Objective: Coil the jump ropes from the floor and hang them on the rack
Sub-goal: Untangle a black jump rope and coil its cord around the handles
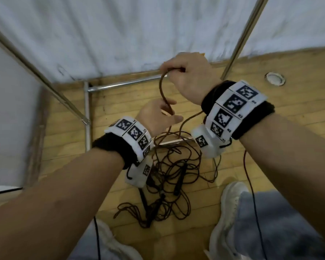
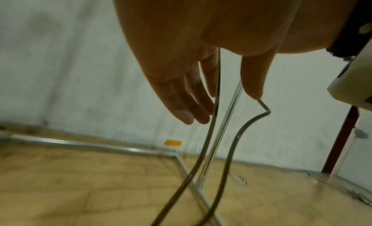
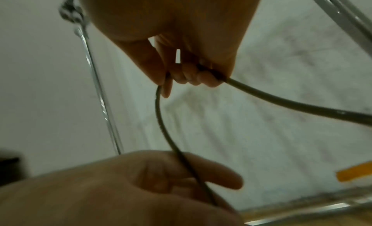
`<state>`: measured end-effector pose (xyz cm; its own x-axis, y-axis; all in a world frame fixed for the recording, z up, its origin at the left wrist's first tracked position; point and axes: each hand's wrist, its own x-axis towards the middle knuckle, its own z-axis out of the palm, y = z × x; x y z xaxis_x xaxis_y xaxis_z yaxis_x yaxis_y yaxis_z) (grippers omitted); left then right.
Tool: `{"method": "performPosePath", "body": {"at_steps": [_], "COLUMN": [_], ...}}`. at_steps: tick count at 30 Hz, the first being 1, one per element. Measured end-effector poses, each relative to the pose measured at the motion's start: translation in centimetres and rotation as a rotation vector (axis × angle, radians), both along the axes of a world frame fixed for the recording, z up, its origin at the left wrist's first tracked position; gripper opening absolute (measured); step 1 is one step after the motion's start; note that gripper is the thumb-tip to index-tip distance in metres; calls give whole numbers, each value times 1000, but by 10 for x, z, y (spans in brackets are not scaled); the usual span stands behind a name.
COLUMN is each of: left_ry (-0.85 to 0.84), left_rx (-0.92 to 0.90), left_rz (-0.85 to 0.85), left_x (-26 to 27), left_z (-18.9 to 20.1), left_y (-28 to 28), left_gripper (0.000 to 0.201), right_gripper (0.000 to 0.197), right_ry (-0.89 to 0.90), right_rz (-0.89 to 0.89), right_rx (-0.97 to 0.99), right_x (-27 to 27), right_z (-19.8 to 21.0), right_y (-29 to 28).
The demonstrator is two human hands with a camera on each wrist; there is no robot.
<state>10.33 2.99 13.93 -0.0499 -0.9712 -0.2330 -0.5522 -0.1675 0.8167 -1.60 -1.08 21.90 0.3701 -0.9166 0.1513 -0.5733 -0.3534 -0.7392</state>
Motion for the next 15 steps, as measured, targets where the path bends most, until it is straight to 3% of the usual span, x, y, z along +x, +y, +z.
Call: {"method": "performPosePath", "body": {"at_steps": [7,10,15], "left_ry": [37,-5,9], "left_rx": [-59,-120,-173], "left_rz": [-112,-228,-35], "left_x": [3,-1,-2], "left_z": [104,128,147], "left_y": [39,59,66], "left_gripper": [41,22,17], "right_gripper": [29,28,28], "right_ry": [-318,-440,-496], "right_rz": [36,43,-5], "right_rx": [-89,-160,-251], "right_x": [20,25,30], "right_z": [116,156,186], "right_y": [53,70,74]}}
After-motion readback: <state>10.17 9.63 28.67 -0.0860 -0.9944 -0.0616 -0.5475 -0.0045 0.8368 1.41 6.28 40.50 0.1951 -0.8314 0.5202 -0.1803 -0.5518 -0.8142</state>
